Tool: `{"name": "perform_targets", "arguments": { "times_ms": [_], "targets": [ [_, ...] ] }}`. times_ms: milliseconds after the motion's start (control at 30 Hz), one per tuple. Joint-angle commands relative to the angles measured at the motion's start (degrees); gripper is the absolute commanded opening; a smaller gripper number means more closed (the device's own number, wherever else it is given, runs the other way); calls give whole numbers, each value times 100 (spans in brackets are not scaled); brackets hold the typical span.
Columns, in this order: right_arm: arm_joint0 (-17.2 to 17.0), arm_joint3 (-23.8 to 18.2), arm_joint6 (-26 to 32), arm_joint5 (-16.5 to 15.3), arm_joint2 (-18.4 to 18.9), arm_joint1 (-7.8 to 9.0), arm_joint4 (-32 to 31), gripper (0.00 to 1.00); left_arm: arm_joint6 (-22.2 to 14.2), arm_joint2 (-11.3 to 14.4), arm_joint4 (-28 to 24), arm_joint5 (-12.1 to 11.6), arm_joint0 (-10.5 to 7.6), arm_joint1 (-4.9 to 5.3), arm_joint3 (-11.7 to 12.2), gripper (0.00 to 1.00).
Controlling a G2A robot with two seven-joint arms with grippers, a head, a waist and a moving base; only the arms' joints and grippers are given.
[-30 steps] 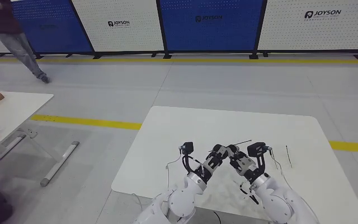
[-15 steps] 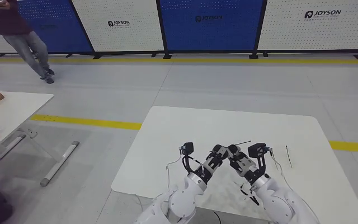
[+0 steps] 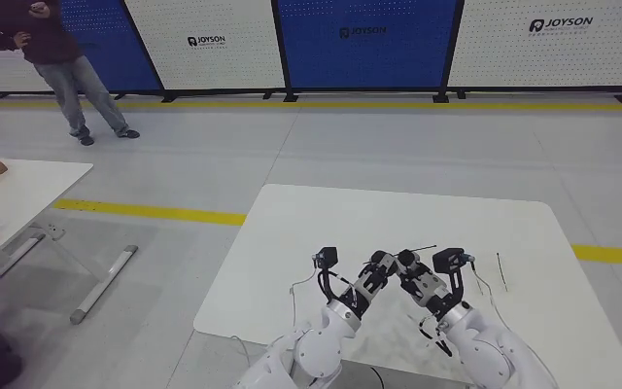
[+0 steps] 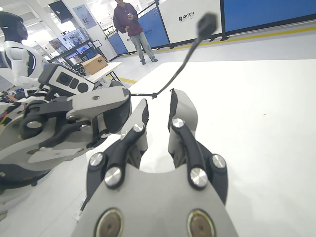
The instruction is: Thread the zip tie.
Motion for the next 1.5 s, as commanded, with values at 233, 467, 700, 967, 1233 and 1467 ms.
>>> {"name": "perform_targets", "arguments": {
  "times_ms": [233,467,700,967,1233,1467],
  "targets": [
    [15,-16,-133,0,-22,39,88,17,4,15,2,19,-32,-13,44,0],
    [52,20,-178,0,-41,56,152,0,-2,20,18,15,-42,-18,66,0],
    [79,44,-158,0,-62,70,210,0,0,13,9,2,-54,-24,82,0],
    [128,121,-96,0,-116,74,144,0,-33,-16,22,-92,-16,-16,3,0],
    [159,173,-57,0,-152,65,144,0,-55,-40,72,-120,28,-5,-71,0],
    [136,144,-33,0,-112,69,248,26,-36,-43,43,-85,6,-14,-18,0]
  ]
}}
